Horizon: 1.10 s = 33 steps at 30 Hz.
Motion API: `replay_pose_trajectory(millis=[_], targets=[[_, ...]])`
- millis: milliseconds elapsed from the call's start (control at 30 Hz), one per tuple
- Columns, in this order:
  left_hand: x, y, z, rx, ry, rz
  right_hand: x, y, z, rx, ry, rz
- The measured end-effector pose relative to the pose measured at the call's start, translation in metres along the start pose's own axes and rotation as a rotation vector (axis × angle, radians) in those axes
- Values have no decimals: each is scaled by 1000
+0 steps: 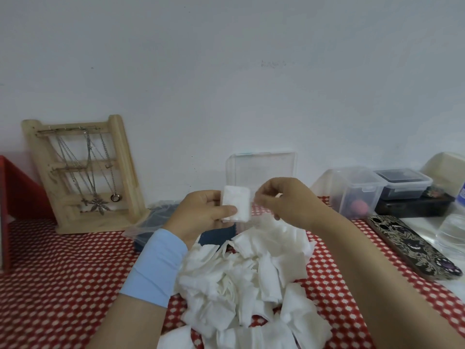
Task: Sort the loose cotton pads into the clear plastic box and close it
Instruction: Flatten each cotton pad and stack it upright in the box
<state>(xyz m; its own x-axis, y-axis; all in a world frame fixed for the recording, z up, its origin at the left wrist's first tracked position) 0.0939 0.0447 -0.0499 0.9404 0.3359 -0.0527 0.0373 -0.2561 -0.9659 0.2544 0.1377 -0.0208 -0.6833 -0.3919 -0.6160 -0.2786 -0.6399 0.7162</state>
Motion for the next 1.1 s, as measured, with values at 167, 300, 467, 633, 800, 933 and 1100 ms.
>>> replay_pose_trajectory(millis=[167, 300, 467, 633, 800, 933, 1100], targets=[[-10, 7, 10, -23, -53, -56, 36, -26, -20, 138, 552, -441], [-8, 7, 13, -38, -71, -97, 27, -19, -14, 115, 459, -408], [-9, 6, 12, -22, -116, -130, -3, -11, -14, 109, 301, -242], [3, 7, 10, -2, -90, -98, -11, 6, -13, 65, 169, 155], [22, 4, 6, -11, 31, -104, 2, 17, -6, -5, 58, 219], [27, 9, 8, -65, 64, -174, -6, 12, -2, 14, -56, 156], [31, 9, 6, -44, 87, -143, -7, 14, 0, -30, -46, 62]])
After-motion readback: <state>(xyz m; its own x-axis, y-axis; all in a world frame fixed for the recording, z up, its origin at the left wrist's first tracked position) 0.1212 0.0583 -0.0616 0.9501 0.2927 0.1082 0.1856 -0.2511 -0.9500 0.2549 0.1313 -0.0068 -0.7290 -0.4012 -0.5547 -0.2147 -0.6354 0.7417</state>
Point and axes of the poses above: each hand's wrist, its own z-axis towards the middle knuckle, its own x-axis out of the palm, y = z × x, the point moved 8 cm from there along z, towards the middle knuckle, and after that the axes turned 11 degrees about -x, right-handed, at the moved point
